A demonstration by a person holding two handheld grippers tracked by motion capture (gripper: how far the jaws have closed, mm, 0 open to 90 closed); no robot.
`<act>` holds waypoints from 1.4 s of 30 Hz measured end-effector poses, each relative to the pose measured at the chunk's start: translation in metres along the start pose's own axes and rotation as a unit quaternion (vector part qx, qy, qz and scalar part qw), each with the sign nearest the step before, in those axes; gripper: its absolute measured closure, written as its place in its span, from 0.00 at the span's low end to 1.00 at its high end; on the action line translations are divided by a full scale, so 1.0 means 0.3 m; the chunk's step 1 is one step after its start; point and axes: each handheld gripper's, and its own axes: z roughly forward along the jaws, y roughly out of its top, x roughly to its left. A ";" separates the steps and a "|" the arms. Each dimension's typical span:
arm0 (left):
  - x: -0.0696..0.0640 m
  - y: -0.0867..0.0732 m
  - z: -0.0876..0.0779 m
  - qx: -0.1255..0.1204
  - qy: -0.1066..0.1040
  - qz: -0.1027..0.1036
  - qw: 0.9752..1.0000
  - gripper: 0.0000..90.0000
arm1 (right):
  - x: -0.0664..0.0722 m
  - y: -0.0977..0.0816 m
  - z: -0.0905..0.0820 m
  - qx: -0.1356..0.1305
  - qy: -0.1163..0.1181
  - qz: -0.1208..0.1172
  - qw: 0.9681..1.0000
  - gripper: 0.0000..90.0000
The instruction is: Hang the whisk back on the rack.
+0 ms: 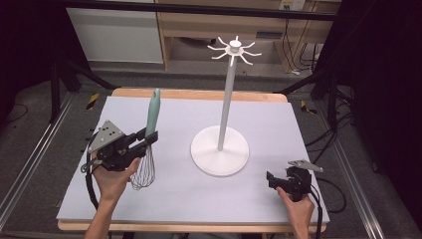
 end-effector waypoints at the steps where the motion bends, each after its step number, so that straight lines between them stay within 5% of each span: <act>1: -0.007 0.011 0.002 -0.004 -0.002 0.003 1.000 0.76 | 0.000 0.000 0.000 0.001 0.000 -0.003 1.000 0.09; 12: -0.047 0.090 0.015 -0.027 -0.010 0.017 0.999 0.76 | -0.001 0.001 0.003 0.000 0.004 -0.007 1.000 0.09; 42: -0.134 0.197 0.101 -0.043 -0.032 0.049 0.997 0.76 | 0.002 0.001 0.004 0.001 0.004 -0.010 1.000 0.09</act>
